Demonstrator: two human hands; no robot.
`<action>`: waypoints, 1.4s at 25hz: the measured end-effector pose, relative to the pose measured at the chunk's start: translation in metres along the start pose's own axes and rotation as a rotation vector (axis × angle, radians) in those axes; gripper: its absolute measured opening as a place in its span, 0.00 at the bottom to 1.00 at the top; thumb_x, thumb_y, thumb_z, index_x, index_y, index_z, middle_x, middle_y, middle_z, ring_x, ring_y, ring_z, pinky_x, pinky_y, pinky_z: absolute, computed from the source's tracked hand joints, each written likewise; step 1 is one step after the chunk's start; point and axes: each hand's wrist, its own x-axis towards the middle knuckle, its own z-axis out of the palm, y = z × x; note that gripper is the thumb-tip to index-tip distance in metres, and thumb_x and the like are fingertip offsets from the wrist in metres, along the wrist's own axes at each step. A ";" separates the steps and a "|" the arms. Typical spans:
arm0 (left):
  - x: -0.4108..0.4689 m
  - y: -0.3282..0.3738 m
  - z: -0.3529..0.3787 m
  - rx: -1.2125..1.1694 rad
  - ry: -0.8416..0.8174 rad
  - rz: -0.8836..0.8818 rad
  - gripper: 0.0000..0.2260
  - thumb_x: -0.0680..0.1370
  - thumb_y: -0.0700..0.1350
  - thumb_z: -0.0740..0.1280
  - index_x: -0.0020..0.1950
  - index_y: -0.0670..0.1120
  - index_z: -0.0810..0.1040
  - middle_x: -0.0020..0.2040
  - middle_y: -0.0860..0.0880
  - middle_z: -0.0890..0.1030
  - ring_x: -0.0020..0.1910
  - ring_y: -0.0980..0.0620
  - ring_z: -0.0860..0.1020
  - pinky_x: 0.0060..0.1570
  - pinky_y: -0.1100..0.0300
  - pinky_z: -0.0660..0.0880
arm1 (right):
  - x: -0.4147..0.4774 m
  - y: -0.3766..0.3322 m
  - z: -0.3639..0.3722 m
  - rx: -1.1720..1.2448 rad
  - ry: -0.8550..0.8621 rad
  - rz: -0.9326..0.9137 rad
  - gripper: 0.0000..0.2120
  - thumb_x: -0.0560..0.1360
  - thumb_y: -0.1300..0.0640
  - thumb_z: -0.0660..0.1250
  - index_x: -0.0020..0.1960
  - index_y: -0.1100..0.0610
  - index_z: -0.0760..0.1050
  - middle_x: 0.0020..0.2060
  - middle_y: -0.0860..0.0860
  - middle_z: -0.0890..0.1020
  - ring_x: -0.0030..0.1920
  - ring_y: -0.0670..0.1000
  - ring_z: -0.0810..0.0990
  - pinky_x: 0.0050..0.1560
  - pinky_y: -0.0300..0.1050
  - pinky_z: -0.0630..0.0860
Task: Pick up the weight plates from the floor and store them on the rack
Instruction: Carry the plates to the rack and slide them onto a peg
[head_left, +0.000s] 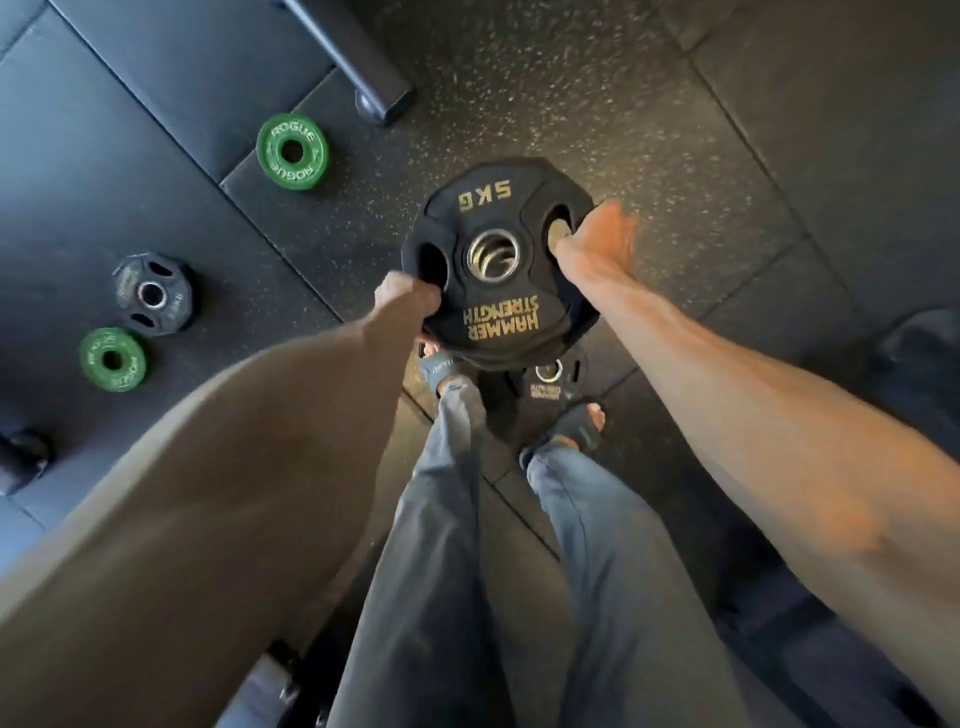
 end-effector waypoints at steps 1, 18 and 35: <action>-0.036 0.009 -0.013 0.015 -0.008 0.030 0.07 0.75 0.41 0.69 0.47 0.39 0.74 0.49 0.39 0.81 0.43 0.37 0.84 0.38 0.41 0.82 | -0.024 -0.007 -0.039 0.006 0.007 0.010 0.29 0.78 0.51 0.68 0.74 0.62 0.63 0.73 0.61 0.65 0.73 0.60 0.66 0.70 0.52 0.67; -0.320 0.180 -0.180 0.009 -0.025 0.612 0.15 0.74 0.47 0.70 0.55 0.38 0.78 0.51 0.44 0.81 0.50 0.47 0.80 0.48 0.57 0.77 | -0.195 -0.138 -0.357 0.399 0.432 -0.151 0.18 0.72 0.58 0.72 0.60 0.56 0.72 0.59 0.53 0.71 0.54 0.55 0.76 0.56 0.52 0.77; -0.374 0.548 -0.252 -0.488 0.257 0.847 0.07 0.75 0.39 0.71 0.53 0.45 0.81 0.45 0.49 0.82 0.46 0.50 0.80 0.37 0.63 0.74 | 0.055 -0.390 -0.545 0.729 0.544 -0.717 0.15 0.66 0.64 0.75 0.52 0.60 0.76 0.49 0.55 0.76 0.44 0.48 0.73 0.43 0.26 0.67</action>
